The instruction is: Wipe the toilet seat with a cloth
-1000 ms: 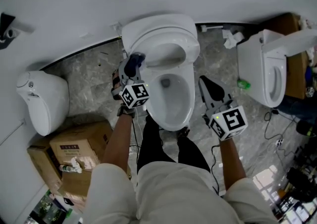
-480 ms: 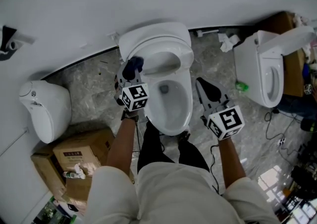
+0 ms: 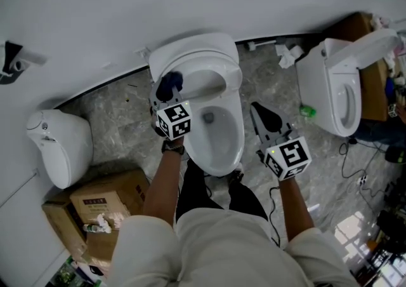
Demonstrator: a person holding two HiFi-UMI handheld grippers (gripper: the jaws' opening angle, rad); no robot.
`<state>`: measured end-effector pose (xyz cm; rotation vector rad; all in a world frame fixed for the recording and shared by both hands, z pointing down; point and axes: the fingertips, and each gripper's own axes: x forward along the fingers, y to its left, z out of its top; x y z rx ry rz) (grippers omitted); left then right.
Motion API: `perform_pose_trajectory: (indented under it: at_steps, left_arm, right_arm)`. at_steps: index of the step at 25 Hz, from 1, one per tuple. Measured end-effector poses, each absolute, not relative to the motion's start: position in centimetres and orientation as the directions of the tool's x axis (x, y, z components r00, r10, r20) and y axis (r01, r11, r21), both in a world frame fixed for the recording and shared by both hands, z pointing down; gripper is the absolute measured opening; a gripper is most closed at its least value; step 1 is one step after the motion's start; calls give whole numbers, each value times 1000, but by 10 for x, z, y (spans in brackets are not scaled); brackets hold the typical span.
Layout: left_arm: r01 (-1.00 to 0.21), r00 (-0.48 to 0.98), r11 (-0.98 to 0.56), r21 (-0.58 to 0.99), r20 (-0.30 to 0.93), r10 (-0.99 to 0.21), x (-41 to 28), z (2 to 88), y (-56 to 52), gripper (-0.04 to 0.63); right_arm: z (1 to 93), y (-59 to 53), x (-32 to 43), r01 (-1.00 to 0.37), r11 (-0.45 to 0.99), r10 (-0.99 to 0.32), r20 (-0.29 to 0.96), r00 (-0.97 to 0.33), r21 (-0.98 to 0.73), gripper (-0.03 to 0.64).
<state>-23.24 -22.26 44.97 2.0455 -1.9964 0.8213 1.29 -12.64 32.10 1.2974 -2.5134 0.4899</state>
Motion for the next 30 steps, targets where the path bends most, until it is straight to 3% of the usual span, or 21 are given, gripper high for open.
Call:
perform_pose_trajectory:
  at_steps: [7, 14, 21, 26, 30]
  left_arm:
    - [-989, -141, 96, -115, 505, -851, -231, 444, -226, 51]
    - [-990, -131, 141, -14, 470, -873, -195, 415, -244, 46]
    - [-995, -97, 93, -30, 409, -907, -157, 417, -257, 46]
    - [-992, -4, -47, -119, 398, -917, -119, 415, -261, 46]
    - [-987, 92, -135, -89, 381, -920, -117, 412, -255, 48]
  right_arm:
    - [317, -117, 29, -822, 542, -731, 383, -564, -175, 29]
    - [317, -105, 49, -829, 533, -734, 395, -553, -170, 29]
    - [317, -99, 67, -839, 517, -742, 401, -538, -168, 29]
    - [320, -105, 63, -825, 542, -722, 412, -556, -162, 29]
    - [322, -119, 48, -804, 573, -703, 410, -581, -157, 31]
